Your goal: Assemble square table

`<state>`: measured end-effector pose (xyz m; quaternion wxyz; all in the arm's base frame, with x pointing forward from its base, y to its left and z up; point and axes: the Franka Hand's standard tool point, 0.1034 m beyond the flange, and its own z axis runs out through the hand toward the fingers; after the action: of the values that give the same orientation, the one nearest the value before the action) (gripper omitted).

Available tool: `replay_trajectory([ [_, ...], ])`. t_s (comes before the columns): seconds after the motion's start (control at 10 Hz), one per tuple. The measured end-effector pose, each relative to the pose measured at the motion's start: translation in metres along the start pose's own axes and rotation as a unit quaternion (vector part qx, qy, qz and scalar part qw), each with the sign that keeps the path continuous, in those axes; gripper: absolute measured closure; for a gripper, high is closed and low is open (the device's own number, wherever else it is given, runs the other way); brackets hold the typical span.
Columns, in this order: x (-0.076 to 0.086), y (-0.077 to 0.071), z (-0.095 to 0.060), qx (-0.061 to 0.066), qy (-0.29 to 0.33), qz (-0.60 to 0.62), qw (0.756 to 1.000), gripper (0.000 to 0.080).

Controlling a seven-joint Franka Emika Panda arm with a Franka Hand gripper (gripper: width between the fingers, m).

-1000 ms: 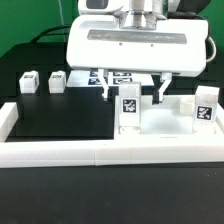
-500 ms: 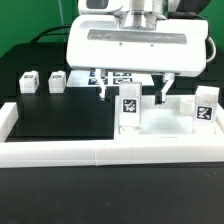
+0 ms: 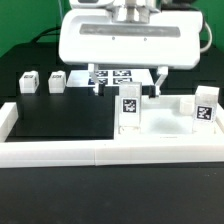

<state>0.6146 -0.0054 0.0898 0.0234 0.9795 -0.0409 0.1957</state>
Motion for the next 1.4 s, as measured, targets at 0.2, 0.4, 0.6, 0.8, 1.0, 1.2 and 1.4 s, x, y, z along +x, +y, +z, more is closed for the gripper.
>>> replay_trajectory([
  [0.2, 0.007, 0.002, -0.009, 0.023, -0.063, 0.007, 0.998, 0.0151],
  [0.4, 0.003, -0.002, -0.010, 0.041, -0.142, 0.012, 0.989, 0.0151],
  [0.6, 0.004, -0.003, -0.004, 0.047, -0.187, 0.013, 0.981, 0.0151],
  [0.8, -0.001, -0.004, 0.010, 0.039, -0.175, 0.013, 0.984, 0.0151],
  [1.0, 0.000, -0.004, 0.012, 0.037, -0.172, 0.015, 0.984, 0.0262],
  [1.2, -0.001, -0.004, 0.013, 0.036, -0.173, 0.028, 0.984, 0.0396],
  [1.4, -0.001, -0.005, 0.013, 0.024, -0.175, 0.099, 0.979, 0.0511],
])
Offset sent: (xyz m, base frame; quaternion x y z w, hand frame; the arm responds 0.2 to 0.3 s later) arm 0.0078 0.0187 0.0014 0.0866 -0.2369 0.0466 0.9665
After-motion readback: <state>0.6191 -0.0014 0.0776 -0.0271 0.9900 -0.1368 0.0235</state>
